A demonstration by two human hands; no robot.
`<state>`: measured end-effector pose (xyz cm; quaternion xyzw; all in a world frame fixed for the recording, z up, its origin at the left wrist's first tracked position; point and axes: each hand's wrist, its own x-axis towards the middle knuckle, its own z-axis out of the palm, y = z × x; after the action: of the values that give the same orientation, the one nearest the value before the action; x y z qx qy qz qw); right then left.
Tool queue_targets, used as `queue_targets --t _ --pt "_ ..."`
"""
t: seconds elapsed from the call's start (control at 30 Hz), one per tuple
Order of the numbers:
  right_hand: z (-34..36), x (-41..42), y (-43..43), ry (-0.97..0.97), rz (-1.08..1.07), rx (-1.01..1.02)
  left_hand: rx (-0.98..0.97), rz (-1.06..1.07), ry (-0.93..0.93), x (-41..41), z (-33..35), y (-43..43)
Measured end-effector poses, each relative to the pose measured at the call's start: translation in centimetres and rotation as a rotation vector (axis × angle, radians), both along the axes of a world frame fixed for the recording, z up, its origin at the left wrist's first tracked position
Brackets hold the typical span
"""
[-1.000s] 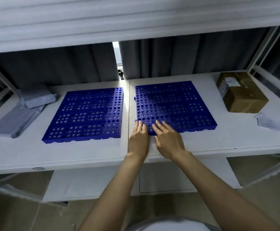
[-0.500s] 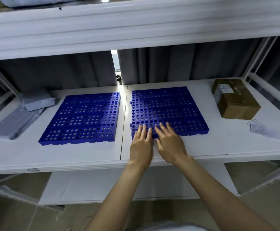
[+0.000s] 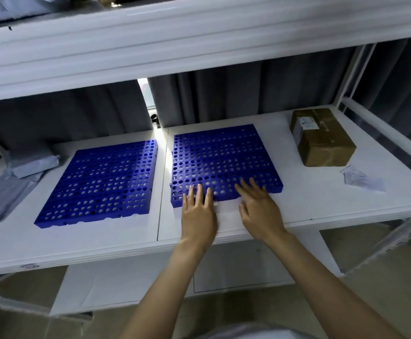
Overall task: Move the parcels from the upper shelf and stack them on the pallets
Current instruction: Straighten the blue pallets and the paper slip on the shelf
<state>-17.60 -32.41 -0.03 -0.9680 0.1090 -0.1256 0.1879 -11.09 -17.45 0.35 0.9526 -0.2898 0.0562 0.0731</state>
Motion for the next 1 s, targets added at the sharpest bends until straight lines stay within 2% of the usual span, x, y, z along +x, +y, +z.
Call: queue_targets --t 0.17,0.37,0.5,0.77,0.9,1.0 --pt "-0.4 -3.3 -8.1 -0.156 -0.343 0.056 -0.049 -0.222 -0.110 -1.7 1.1 -5.1" --pt "-0.8 -7.3 -17.2 0.054 -0.706 0.085 -0.039 -0.412 -0.176 -3.9 2.0 -11.1" --pt "-1.0 -7.9 -19.7 0.122 -0.716 -0.044 -0.064 -0.495 -0.206 -5.3 2.2 -13.5" --pt "-2.3 -7.3 -19.8 0.036 -0.815 -0.237 -0.097 -0.499 -0.245 -5.5 1.9 -13.6" --pt "-2.5 -7.2 -19.7 -0.032 -0.789 -0.268 -0.129 -0.475 -0.215 -5.5 2.0 -13.4" --pt "-2.4 -7.4 -19.2 -0.194 -0.809 -0.226 -0.142 -0.462 -0.176 -5.7 2.1 -13.5"
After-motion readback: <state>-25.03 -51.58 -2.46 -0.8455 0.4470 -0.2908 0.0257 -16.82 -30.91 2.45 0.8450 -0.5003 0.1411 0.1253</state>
